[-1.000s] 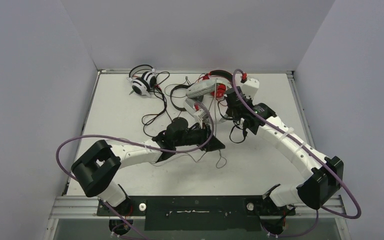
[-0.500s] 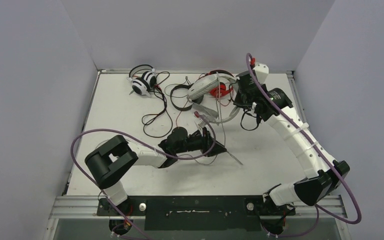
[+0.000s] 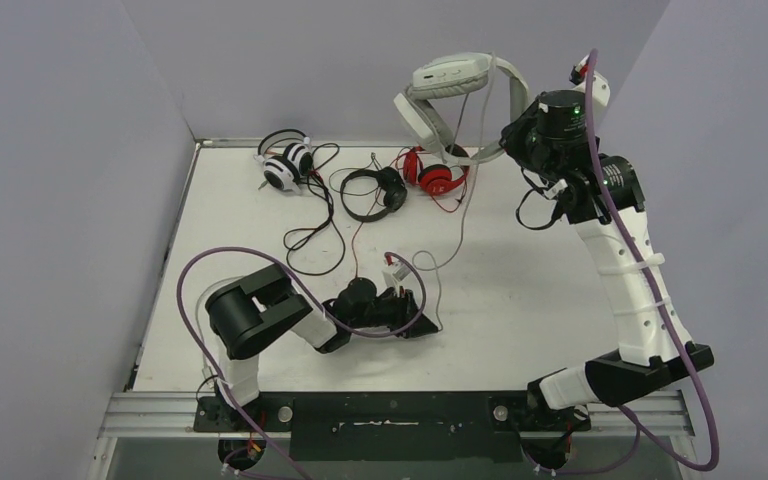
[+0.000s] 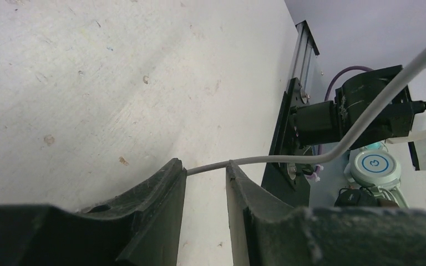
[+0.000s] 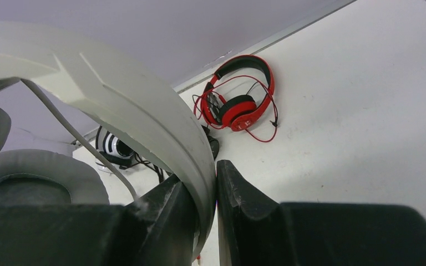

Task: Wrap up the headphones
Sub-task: Wrap the headphones cable around the headphones.

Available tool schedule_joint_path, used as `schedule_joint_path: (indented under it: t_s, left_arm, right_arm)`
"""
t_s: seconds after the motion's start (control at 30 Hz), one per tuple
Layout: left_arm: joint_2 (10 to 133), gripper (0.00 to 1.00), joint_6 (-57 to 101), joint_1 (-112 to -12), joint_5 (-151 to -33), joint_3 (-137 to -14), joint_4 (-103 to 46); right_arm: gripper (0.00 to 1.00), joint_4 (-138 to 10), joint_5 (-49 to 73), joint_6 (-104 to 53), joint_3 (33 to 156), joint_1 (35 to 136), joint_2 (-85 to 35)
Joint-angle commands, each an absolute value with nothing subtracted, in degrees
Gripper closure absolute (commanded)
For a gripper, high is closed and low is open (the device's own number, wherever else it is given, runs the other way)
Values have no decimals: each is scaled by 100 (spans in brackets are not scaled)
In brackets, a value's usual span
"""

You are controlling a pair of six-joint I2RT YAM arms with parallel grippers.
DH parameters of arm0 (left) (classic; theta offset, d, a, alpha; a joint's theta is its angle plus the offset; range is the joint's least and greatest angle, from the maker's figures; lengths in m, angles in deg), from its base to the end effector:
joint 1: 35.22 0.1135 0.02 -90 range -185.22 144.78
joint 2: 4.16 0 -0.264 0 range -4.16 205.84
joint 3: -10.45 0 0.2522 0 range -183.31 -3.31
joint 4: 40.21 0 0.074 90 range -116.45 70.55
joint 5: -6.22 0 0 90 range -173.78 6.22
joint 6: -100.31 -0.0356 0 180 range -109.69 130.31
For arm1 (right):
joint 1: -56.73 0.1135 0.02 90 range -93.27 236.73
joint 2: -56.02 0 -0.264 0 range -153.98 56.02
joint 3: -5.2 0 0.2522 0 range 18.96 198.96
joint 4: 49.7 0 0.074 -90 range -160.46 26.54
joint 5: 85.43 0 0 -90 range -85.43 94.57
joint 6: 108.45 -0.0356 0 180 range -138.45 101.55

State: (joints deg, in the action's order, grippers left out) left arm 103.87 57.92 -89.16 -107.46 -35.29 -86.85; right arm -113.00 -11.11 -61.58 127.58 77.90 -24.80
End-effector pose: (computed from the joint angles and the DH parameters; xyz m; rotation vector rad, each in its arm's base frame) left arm 0.1778 -0.2684 0.1125 0.4549 2.1043 -1.5310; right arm 0.2526 0.0875 0.5013 0.5521 1.8864 0.4777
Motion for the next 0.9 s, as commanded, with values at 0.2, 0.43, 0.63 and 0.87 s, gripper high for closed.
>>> schedule_joint_path:
  t_s: [0.2,0.43,0.63,0.87]
  left_arm:
    - [9129,62,5018,-9101,-9150,-2941,-8288]
    - [7771,50,4788,-9330,-7761,-2689,-6547]
    - [6199,29,4404,-9475,-6353,-2363,-5151]
    - [5567,6,3108,-9312,-6204,-2921,-4663]
  right_arm:
    - [100,-10806,-681,-6430,13350,7412,-2603]
    - [100,-10753,-594,-6442,13231,7284,-2584]
    - [100,-10663,-490,-6459,13062,7199,-2511]
    - [100,-10614,-405,-6453,12948,7153,-2435]
